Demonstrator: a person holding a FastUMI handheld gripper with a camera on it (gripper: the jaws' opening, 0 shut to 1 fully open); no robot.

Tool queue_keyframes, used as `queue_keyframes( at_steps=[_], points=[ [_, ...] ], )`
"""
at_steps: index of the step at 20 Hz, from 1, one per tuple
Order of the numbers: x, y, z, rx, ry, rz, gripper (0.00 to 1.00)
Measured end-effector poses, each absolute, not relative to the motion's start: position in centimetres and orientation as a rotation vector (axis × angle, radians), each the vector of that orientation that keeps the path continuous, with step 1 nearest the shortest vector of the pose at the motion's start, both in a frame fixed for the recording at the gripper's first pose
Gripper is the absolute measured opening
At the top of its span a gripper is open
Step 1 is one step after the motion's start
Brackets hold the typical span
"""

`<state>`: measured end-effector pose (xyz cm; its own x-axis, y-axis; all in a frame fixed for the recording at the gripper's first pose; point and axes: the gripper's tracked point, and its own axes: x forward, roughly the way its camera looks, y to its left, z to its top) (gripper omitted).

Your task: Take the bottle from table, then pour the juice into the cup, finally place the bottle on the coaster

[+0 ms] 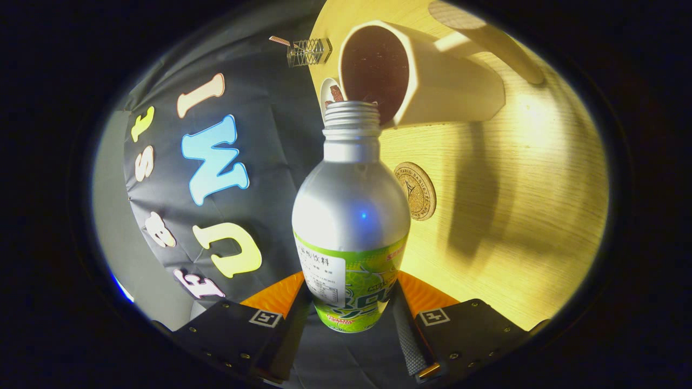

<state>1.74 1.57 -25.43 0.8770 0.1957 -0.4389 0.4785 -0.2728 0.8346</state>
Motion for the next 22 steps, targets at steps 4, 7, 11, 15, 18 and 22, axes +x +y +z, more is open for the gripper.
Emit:
queue_keyframes(
  at_steps=[4,7,11,15,18,22],
  points=[
    [2.0,1.7,-25.2,1.872,0.501,-0.297,0.77],
    [1.7,1.5,-25.1,1.875,0.501,-0.299,0.77],
    [1.7,1.4,-24.9,1.897,0.501,-0.309,0.77],
    [1.9,1.3,-24.6,1.924,0.499,-0.303,0.77],
    [1.9,1.2,-24.3,1.937,0.497,-0.309,0.77],
    [1.9,1.0,-24.0,1.958,0.488,-0.309,0.77]
  ],
)
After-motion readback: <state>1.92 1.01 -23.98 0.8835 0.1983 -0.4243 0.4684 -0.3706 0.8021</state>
